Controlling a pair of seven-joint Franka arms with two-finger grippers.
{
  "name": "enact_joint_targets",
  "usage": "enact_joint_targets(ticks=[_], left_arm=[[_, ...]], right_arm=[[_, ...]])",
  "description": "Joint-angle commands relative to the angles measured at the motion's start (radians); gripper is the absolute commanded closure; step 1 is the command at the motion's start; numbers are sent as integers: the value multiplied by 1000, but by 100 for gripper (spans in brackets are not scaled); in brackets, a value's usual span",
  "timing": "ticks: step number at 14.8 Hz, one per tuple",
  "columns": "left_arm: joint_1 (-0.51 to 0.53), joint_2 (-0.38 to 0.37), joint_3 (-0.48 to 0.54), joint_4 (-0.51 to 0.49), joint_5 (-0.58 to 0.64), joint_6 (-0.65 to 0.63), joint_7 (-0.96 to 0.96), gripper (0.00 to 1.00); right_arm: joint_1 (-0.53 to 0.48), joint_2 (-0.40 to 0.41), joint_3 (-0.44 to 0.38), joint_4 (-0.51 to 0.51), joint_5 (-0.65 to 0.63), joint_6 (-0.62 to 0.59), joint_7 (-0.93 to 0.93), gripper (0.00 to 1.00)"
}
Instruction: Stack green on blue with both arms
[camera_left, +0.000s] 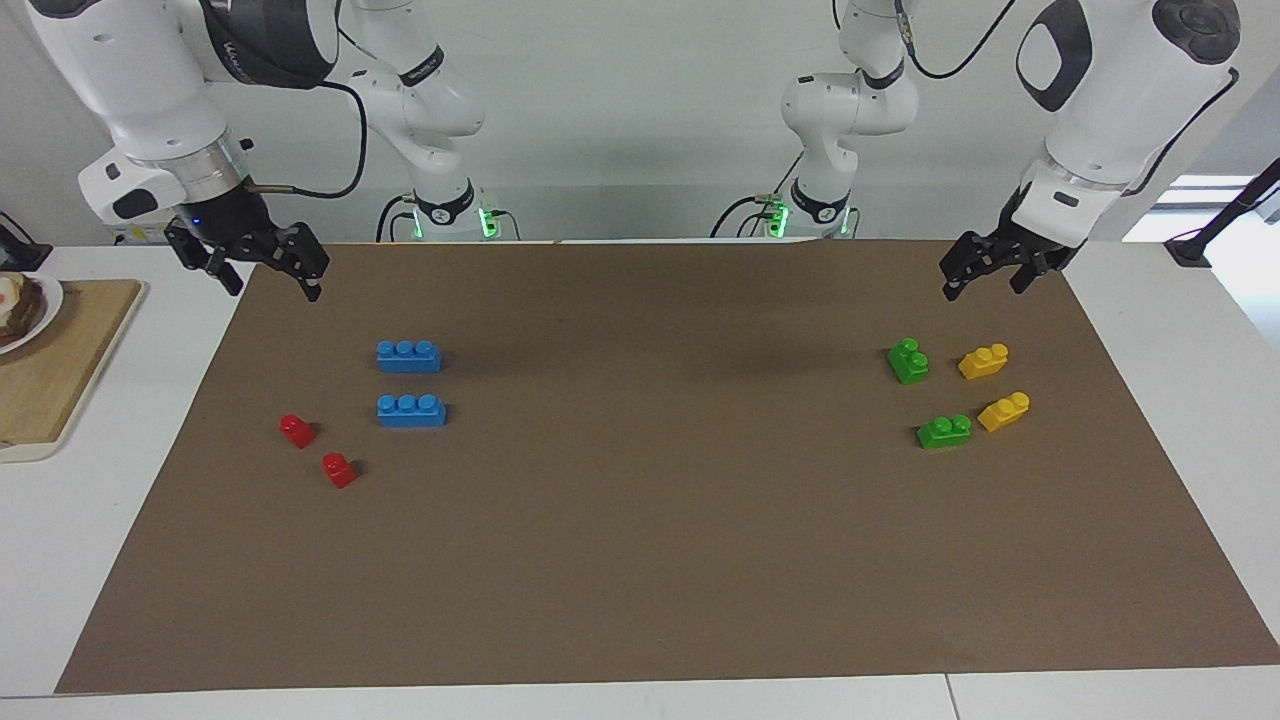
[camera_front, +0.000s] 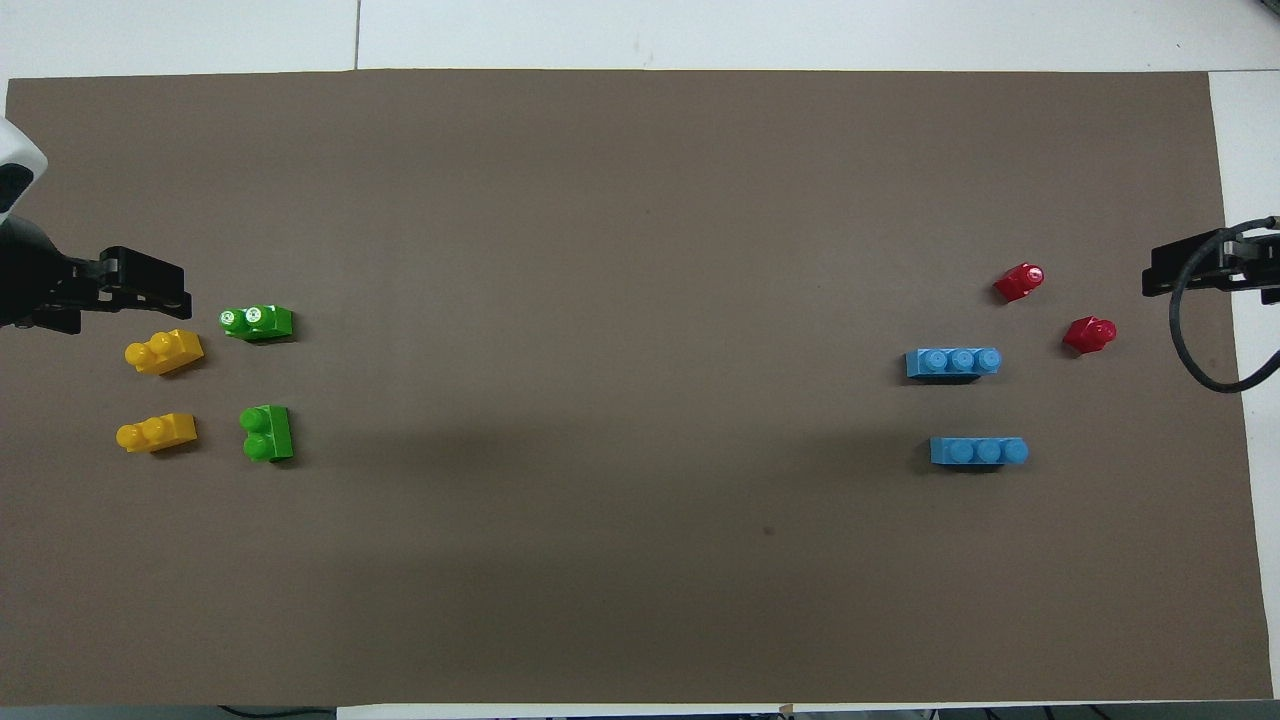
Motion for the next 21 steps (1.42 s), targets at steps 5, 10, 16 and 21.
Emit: enact_joint_targets(ticks=[5, 10, 16, 21], left_arm=[[-2, -19, -8, -14, 4, -6, 0, 0], [1, -43, -6, -67, 4, 38, 14, 0], [41, -43, 1, -133, 4, 113, 105, 0], [82, -52, 1, -170, 6, 123, 133, 0]], right_arm=[[-11, -17, 4, -14, 9, -17, -17, 0], [-7, -17, 4, -14, 9, -20, -17, 0], [-13, -17, 1, -14, 9, -18, -16, 0], [-14, -17, -1, -14, 9, -18, -17, 0]])
